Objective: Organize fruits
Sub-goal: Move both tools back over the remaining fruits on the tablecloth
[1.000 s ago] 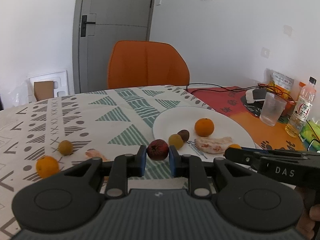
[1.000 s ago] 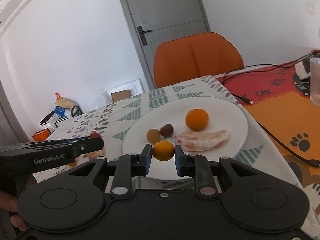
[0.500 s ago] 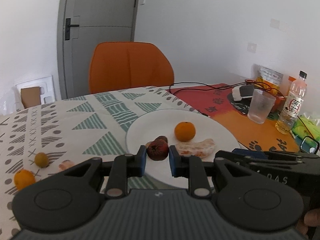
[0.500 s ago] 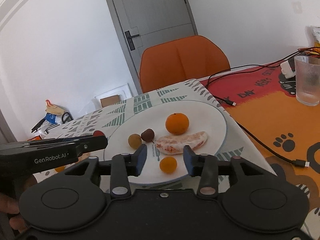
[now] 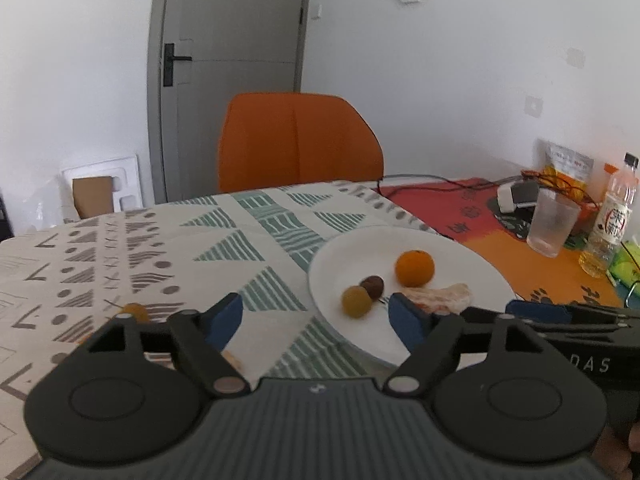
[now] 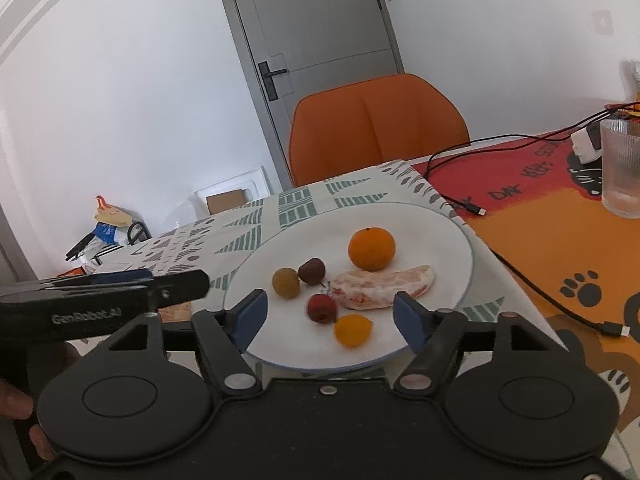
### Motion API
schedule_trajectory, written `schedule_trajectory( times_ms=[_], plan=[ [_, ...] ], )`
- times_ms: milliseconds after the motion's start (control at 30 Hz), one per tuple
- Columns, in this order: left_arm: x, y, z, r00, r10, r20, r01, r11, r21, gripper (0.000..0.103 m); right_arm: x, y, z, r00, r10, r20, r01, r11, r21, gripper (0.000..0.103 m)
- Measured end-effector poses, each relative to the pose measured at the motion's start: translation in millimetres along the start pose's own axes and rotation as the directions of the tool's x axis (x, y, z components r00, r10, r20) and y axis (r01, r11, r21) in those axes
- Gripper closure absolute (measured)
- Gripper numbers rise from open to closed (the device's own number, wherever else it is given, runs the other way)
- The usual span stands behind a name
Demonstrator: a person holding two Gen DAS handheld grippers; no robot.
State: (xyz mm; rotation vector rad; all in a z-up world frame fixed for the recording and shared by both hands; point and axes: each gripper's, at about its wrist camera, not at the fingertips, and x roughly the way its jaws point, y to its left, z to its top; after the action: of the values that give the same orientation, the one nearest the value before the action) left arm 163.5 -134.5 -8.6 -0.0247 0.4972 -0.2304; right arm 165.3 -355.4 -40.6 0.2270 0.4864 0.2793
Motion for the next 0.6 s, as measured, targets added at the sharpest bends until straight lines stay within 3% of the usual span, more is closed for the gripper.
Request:
schedule_trajectory(
  times_ms=[233,367,600],
  plan=[
    [-13.0,20.8,-1.1,0.999,0.037,0.013,-0.036,0.999,-0.033,0.012,2.9,12.4,0.5,1.000,0.011,0.003,-0.011,1.000,-0.024,0.018],
    [-17.7,33.7,-4.0,0.999,0.049,0.008,-0.049,0.997,-0.056,0.011,4.3,21.5,0.6,0.999,0.029,0.012,-0.029,0.999,-0.040,0.000],
    [-28.2,59.6,-9.7,0.996,0.086,0.019,-0.084,0.991,-0.102,0.011,7.6,37.9,0.3,0.998,0.063,0.003,-0.063,0.996,-0.065,0.000]
  ],
)
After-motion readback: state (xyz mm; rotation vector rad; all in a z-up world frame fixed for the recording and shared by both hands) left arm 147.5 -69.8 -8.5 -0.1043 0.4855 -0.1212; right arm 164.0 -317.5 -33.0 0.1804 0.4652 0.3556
